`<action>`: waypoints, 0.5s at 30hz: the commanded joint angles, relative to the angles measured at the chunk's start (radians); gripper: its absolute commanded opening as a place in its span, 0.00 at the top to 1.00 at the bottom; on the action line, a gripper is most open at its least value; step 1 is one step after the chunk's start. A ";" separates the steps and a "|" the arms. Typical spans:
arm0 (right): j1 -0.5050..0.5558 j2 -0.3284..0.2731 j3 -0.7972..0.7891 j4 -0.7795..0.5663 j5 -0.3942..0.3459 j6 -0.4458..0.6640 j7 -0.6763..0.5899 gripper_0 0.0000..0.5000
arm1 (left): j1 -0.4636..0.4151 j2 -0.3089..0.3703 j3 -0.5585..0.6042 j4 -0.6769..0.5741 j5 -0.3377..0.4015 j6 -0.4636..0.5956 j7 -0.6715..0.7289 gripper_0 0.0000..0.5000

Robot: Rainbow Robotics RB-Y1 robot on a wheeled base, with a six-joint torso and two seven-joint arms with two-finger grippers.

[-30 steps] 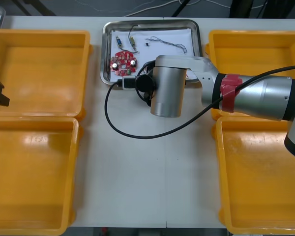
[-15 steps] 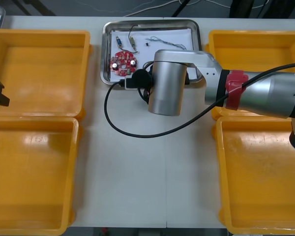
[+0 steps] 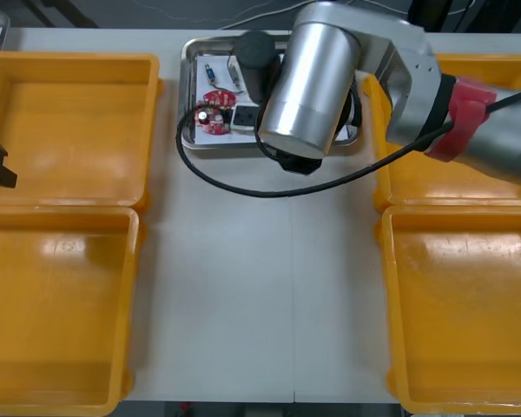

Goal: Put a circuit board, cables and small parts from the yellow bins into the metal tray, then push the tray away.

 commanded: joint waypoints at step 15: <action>0.227 -0.300 -0.456 -0.355 -0.304 0.292 -0.482 0.00 | 0.015 -0.003 0.023 -0.029 0.005 -0.011 -0.029 0.00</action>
